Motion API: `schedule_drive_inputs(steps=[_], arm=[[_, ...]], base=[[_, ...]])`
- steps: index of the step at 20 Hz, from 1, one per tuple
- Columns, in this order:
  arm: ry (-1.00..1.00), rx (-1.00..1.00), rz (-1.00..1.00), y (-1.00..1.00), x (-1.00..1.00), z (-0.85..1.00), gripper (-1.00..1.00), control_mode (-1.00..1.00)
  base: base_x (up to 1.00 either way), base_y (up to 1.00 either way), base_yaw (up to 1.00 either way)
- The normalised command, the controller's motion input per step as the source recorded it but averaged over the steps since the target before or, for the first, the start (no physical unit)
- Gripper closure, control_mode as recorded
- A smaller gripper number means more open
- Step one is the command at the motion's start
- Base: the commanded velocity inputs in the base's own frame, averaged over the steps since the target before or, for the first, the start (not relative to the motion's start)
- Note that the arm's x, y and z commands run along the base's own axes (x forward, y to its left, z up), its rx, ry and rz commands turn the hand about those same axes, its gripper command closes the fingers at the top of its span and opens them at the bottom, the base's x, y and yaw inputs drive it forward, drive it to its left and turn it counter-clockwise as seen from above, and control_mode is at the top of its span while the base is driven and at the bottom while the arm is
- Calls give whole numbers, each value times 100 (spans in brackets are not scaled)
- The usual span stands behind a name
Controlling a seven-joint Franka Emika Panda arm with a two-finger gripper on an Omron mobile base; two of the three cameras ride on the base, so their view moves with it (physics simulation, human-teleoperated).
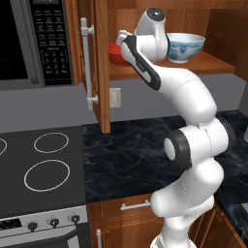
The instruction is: Pick up the bowls from the cabinet and place each bowl in front of a stool on the dining counter.
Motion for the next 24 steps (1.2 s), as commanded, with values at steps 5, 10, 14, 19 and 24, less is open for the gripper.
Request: schedule_drive_inputs(steps=[5,10,14,19,24], arm=[[-3,0,-6,0,25,0,-100,-100],[-3,0,-10,0,17,0,-100,-100],[0,0,-9,0,10,-2,-100,-100],[0,0,-8,0,2,-17,-100,-100],[0,0,-5,0,0,-10,100,-100]], base=[[0,0,0],[0,0,0],[0,0,0],[0,0,0],[0,0,0]])
